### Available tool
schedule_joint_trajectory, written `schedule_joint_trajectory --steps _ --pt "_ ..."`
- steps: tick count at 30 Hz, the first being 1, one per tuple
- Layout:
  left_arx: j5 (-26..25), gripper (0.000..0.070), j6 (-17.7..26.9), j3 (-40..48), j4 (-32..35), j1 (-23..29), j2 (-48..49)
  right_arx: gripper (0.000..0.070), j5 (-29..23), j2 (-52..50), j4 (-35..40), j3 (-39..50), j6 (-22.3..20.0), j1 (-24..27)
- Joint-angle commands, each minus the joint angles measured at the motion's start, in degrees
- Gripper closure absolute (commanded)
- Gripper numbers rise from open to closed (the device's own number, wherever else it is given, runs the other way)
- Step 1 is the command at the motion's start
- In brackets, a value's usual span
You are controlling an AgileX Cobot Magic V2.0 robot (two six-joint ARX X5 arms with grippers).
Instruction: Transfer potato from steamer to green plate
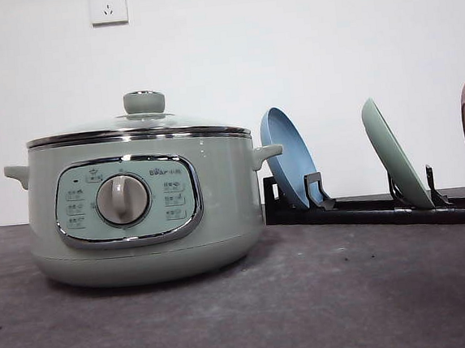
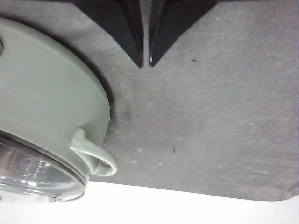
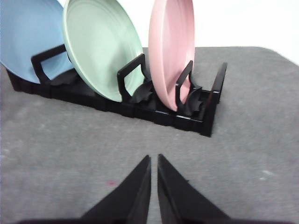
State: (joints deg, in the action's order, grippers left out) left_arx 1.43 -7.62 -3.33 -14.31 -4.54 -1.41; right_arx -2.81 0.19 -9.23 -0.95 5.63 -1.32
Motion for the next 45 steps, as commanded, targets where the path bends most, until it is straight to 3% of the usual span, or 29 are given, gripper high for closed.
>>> schedule_joint_trajectory --steps 1,5,8,10,18,22,26,31,35,39,42,45 --pt "-0.4 0.069 -3.4 0.3 0.7 0.0 -1.0 0.0695 0.2 0.0 0.6 -0.1 4.6 0.0" --pt "-2.1 0.069 -10.4 -1.7 1.1 -0.6 -3.5 0.0696 0.0 0.6 0.7 -2.4 10.8 0.0" --pt "-2.1 0.069 -12.6 -4.4 2.6 -1.9 -5.7 0.0696 -0.2 1.5 0.6 -5.2 16.1 0.0" --pt "-2.1 0.069 -14.0 -7.1 3.4 -2.7 -7.4 0.0696 0.1 2.5 0.5 -7.5 17.5 -0.1" --pt "-5.4 0.069 -14.1 -25.2 0.5 -5.6 -20.0 0.0696 3.7 11.0 -0.5 -22.0 19.6 -0.1" --pt "-10.3 0.069 -13.8 -35.8 -4.1 -6.7 -27.7 0.0696 8.9 17.7 -2.5 -31.1 20.9 -0.1" --pt "-15.4 0.069 -10.6 -46.3 -9.5 -7.6 -34.9 0.0696 16.4 25.3 -7.7 -41.0 20.7 0.0" --pt "-20.9 0.069 -5.9 -56.9 -16.5 -8.4 -41.2 0.0696 26.9 33.9 -14.1 -51.3 17.1 -0.1" --pt "-27.4 0.069 0.7 -65.0 -26.2 -9.1 -46.9 0.0696 33.3 40.0 -19.3 -58.4 11.9 -0.6" --pt "-32.3 0.069 5.8 -70.0 -32.9 -10.4 -51.0 0.0696 35.0 44.4 -25.1 -64.0 3.9 -2.7" --pt "-33.2 0.069 6.6 -71.3 -34.0 -11.7 -52.6 0.0696 34.9 46.4 -29.0 -67.0 -2.3 -5.2" --pt "-33.2 0.0687 6.8 -71.3 -34.0 -12.4 -52.9 0.0696 34.9 46.9 -30.2 -67.6 -5.3 -8.1"
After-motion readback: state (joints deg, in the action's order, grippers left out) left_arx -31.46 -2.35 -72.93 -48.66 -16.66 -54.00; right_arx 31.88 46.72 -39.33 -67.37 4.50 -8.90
